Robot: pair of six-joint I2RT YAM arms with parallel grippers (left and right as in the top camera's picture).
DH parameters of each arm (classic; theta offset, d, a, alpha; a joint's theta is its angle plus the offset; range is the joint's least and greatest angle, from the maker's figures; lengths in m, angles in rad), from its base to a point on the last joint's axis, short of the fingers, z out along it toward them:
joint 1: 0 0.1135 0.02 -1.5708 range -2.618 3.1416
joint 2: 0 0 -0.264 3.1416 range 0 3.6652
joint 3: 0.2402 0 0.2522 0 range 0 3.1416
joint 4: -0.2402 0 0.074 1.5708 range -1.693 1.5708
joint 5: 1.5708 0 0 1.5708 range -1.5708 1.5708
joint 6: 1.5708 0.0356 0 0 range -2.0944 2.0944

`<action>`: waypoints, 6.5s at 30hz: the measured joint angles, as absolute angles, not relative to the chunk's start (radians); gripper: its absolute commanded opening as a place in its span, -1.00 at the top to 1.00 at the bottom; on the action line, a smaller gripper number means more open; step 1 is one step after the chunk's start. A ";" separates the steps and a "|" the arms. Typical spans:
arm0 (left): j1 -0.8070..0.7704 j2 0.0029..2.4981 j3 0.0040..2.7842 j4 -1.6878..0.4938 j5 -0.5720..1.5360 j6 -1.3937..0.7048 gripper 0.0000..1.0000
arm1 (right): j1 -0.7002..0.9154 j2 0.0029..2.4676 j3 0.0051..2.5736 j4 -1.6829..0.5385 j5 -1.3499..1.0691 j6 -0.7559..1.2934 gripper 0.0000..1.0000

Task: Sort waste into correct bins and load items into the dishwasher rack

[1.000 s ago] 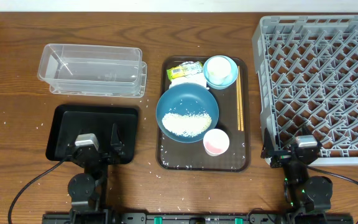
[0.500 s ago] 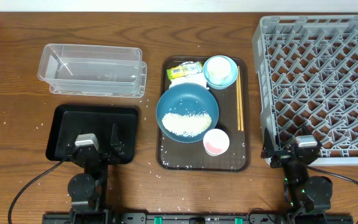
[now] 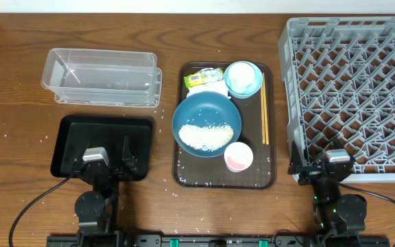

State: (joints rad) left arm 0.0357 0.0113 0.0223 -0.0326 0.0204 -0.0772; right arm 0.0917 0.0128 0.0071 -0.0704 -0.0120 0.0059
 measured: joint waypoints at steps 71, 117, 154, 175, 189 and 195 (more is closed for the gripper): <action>0.036 0.011 0.022 -0.033 0.022 -0.077 -0.96 | 0.092 0.016 0.006 0.226 -0.267 0.399 -0.98; 0.036 0.012 0.022 -0.034 0.024 -0.077 -0.96 | 0.479 2.031 2.132 -0.981 -0.004 -0.063 -0.99; 0.036 0.012 0.022 -0.033 0.024 -0.077 -0.96 | 0.479 2.212 1.953 -0.948 0.092 0.187 -0.12; 0.036 0.012 0.022 -0.033 0.024 -0.077 -0.96 | 0.479 2.214 1.869 -0.867 0.110 0.224 0.55; 0.036 0.012 0.022 -0.033 0.024 -0.077 -0.96 | 0.478 2.215 1.966 -0.976 0.113 0.230 0.98; 0.036 0.012 0.022 -0.033 0.024 -0.077 -0.96 | 0.450 2.217 2.151 -1.140 0.110 0.229 0.98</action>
